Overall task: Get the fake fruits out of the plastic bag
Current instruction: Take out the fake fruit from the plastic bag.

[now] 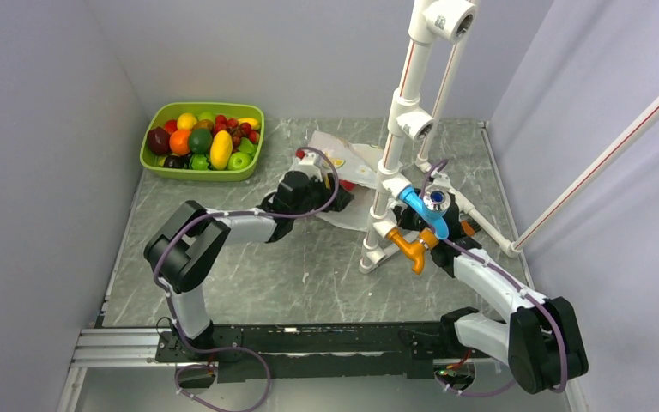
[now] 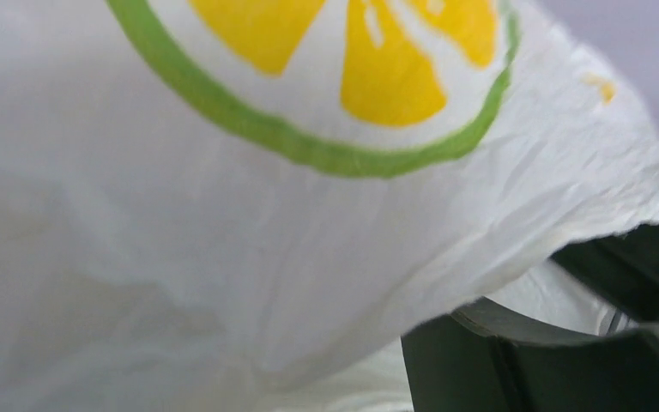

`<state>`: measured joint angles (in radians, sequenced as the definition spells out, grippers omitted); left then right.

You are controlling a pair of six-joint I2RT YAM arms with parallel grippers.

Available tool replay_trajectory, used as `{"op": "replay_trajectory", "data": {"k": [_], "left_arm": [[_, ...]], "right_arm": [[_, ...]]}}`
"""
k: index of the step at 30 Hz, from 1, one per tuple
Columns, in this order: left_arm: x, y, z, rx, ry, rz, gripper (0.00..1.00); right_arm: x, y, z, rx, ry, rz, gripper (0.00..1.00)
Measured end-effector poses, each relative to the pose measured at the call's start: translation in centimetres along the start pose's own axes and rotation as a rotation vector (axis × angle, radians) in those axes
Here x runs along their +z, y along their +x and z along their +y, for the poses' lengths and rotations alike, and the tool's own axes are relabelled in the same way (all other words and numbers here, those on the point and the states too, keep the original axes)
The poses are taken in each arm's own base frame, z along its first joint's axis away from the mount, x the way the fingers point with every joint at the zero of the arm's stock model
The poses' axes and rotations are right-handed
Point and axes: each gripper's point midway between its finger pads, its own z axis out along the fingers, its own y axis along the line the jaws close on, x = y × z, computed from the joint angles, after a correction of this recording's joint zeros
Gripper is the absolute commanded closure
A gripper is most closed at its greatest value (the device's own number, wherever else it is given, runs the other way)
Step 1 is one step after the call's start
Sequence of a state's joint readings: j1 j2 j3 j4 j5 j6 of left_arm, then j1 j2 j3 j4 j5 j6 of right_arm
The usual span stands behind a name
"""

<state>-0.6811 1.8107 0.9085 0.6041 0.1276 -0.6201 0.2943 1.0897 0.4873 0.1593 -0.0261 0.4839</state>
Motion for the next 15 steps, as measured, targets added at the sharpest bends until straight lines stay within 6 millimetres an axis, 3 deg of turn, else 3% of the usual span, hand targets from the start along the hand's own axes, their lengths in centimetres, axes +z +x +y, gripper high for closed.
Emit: {"op": "replay_trajectory", "data": {"k": [4,9,15], "left_arm": [[0.7,-3.3,-0.2,0.022,-0.012,-0.074,0.29],[2.4,-5.7,0.5,0.066,-0.068,-0.124,0.24],[4.8,-6.5,2.8,0.074,-0.189,-0.142,0.21]], "right_arm": [[0.0,-0.8,1.3,-0.012,-0.057,-0.031,1.0],[-0.1,-0.7,2.0,-0.02,-0.096,-0.035,1.0],[-0.4,-0.5,2.4,-0.025,-0.113,-0.037,1.0]]}}
